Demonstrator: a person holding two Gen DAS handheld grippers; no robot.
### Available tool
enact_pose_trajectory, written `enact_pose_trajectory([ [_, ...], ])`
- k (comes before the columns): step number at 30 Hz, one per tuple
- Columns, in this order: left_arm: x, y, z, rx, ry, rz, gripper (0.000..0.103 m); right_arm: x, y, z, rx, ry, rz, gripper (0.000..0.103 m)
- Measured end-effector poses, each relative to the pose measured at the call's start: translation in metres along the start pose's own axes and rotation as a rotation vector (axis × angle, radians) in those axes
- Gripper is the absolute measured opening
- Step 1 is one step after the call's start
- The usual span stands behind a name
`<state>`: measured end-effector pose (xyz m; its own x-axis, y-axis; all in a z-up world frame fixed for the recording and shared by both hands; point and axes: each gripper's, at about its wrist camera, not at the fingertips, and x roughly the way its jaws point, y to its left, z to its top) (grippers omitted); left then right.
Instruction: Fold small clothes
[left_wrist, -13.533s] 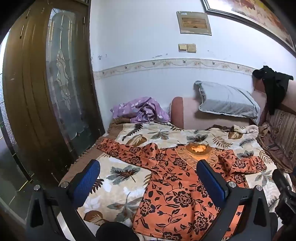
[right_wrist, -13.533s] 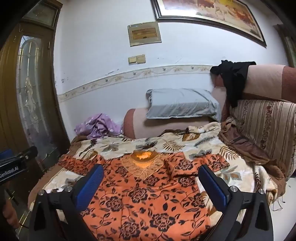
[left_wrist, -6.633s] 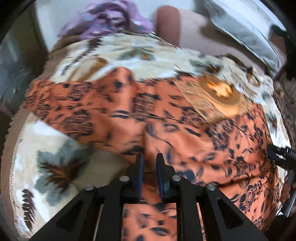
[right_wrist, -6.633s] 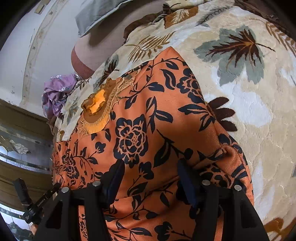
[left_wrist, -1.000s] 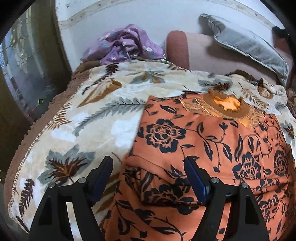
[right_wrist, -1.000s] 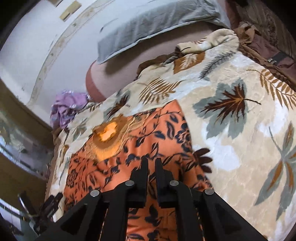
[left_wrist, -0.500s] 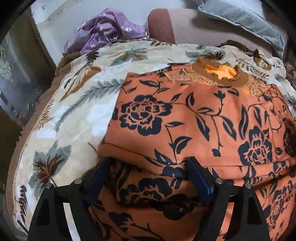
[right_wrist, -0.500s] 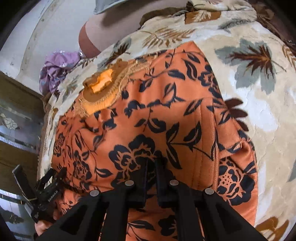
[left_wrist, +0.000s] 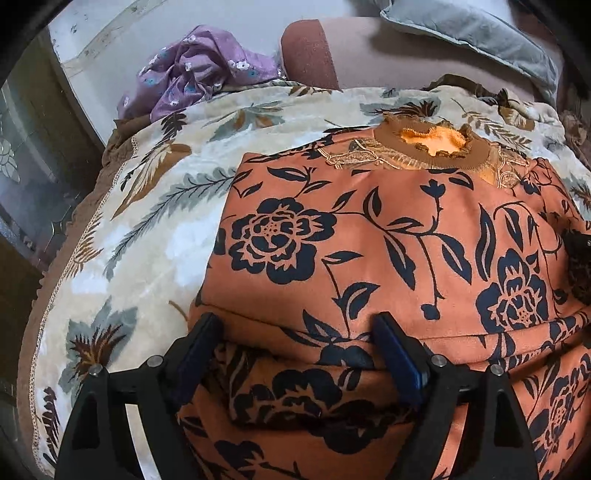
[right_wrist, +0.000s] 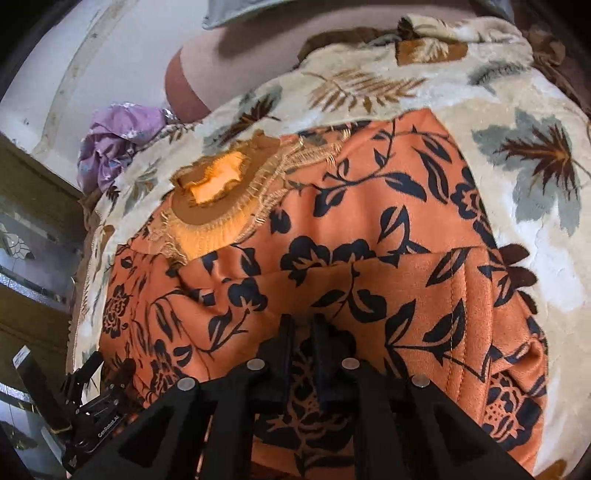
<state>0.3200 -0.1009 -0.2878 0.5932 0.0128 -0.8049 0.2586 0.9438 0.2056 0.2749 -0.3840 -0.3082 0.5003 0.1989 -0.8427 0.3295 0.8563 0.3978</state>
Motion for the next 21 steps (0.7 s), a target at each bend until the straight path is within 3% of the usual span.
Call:
enact_pose_trajectory([
  [7, 0.000, 0.000, -0.003, -0.006, -0.012, 0.002, 0.086, -0.015, 0.030, -0.016, -0.107, -0.031, 0.072, 0.013],
  [12, 0.001, 0.000, -0.004, -0.015, -0.018, 0.007, 0.089, 0.014, 0.033, -0.025, -0.126, 0.075, 0.016, 0.013],
  [14, 0.002, 0.001, -0.004, -0.027, -0.019, 0.015, 0.095, 0.014, 0.031, -0.025, -0.117, 0.049, 0.030, 0.013],
  [17, 0.009, 0.010, -0.005, -0.106, 0.007, 0.011, 0.103, 0.016, 0.031, -0.023, -0.116, 0.061, 0.031, 0.013],
  [19, 0.015, 0.023, -0.007, -0.193, 0.046, -0.057, 0.103, 0.016, 0.028, -0.024, -0.102, 0.052, 0.041, 0.013],
  [21, 0.017, 0.025, -0.006, -0.204, 0.060, -0.072, 0.103, 0.017, 0.026, -0.023, -0.085, 0.046, 0.053, 0.013],
])
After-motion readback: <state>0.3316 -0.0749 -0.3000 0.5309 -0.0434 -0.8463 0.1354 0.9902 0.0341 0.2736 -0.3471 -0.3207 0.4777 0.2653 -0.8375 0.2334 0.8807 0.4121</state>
